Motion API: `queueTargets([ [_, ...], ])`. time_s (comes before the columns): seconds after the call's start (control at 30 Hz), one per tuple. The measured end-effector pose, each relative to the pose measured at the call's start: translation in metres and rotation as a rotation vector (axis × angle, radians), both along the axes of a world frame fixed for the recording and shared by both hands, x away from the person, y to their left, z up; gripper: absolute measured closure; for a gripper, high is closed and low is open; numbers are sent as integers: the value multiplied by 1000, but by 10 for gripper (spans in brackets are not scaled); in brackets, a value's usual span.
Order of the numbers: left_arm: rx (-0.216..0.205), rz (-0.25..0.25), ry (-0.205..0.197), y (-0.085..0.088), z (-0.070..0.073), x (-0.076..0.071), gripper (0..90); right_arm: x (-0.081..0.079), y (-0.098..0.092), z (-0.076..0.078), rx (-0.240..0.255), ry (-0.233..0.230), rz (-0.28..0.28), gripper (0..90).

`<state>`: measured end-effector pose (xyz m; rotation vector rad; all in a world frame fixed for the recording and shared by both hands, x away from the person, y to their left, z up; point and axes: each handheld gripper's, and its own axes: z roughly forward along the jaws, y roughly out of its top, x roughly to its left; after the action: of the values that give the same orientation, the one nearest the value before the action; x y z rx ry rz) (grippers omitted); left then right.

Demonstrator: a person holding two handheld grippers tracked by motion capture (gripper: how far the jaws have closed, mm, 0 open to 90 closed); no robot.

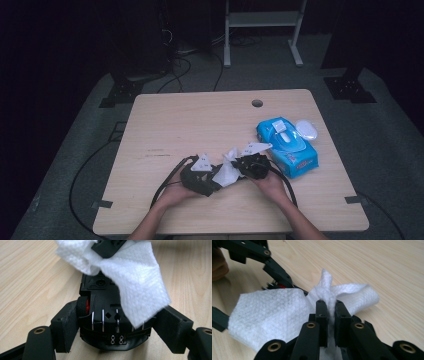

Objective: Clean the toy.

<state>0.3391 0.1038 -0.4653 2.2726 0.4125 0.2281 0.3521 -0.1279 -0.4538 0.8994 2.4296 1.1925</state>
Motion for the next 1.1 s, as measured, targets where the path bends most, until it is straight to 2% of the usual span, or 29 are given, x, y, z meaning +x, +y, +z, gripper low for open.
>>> queueTargets([
  [0.1,2,0,-1,-1,0,0,251,-2,-1,-1,10,3,-4,830],
  [0.17,11,-3,-2,-3,-2,0,251,-8,12,0,32,-9,47,829],
  [0.2,11,-3,-2,-3,-2,0,251,-8,12,0,32,-9,47,829],
  [0.23,19,-8,-4,-4,-3,0,251,-10,23,1,26,-24,82,828],
  [0.3,19,-9,-4,-3,-3,0,251,-9,28,2,27,-29,95,828],
  [0.33,18,-8,-3,-3,-3,0,251,-6,31,1,12,-41,82,828],
  [0.4,5,-4,0,-2,-3,-1,251,-2,24,0,10,-37,54,828],
  [0.43,4,-6,3,-1,-3,0,251,0,20,0,9,-26,19,828],
  [0.47,4,-6,3,-1,-3,0,251,0,20,0,9,-26,19,828],
  [0.5,8,-10,-1,-2,-2,0,251,4,12,0,18,-1,-25,829],
  [0.57,12,-11,2,-2,-2,0,251,4,12,0,30,9,-29,828],
  [0.6,15,-10,1,-3,-3,0,251,2,16,0,39,3,-10,828],
  [0.63,25,-9,0,-3,-3,-1,251,-2,26,0,30,-17,36,827],
  [0.73,30,-13,1,-2,-4,-1,251,-5,32,0,9,-34,57,827],
  [0.8,15,-12,5,-1,-3,0,251,-2,22,0,-6,-43,42,827],
  [0.97,-10,-7,4,1,-1,0,251,2,-15,-2,-6,-13,-39,827],
  [1.03,-10,-5,6,1,0,0,252,1,-20,-3,8,-6,-41,827],
  [1.1,-1,-6,2,0,-1,0,251,-3,-26,-3,-7,-12,-52,827],
])
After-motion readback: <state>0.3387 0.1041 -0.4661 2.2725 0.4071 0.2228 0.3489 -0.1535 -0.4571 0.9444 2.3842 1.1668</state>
